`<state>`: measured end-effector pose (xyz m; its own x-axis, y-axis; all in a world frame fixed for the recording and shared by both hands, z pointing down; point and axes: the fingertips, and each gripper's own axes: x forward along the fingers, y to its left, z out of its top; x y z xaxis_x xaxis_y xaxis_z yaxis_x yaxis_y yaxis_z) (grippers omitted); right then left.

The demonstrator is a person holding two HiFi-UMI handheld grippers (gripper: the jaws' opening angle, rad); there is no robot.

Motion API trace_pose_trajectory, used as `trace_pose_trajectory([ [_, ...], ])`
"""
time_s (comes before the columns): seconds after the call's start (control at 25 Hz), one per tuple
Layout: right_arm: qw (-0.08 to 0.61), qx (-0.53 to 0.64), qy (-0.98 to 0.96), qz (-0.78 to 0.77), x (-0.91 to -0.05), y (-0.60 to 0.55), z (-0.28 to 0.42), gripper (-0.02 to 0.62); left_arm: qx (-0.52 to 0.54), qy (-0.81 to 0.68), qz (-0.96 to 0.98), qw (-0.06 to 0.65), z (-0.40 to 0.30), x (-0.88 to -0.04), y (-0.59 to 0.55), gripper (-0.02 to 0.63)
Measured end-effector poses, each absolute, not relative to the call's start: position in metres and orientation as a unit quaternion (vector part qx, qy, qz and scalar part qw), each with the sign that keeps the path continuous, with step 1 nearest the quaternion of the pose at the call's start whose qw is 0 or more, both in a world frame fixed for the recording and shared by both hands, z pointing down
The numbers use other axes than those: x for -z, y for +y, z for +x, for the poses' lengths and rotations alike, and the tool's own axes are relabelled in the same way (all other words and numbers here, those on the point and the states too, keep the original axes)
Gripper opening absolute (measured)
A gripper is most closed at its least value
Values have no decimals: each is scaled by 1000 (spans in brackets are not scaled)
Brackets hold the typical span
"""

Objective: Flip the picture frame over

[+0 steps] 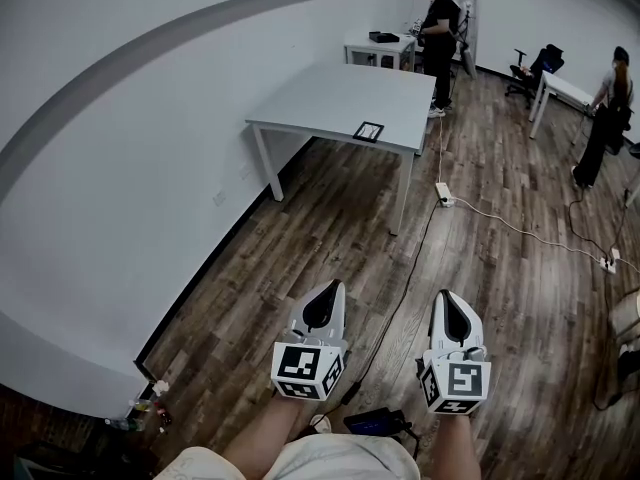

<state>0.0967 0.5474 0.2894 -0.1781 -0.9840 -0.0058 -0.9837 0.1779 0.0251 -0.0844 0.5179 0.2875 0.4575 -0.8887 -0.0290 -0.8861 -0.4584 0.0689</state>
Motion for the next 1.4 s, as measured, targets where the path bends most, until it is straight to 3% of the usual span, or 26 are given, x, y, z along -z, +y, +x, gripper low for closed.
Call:
trace_pose_trajectory([
  [0.4,9,3,-787,617,-298,535,146,25,24,-534,845,19,-27,-289,507,0],
  [0.84,13,-3,-788,616,-307,491,163,25,22,-531,847,21,-9,-291,460,0],
  [1.4,34,-2,-784,619,-308,351,125,25,32,-515,856,26,-36,-293,322,0],
])
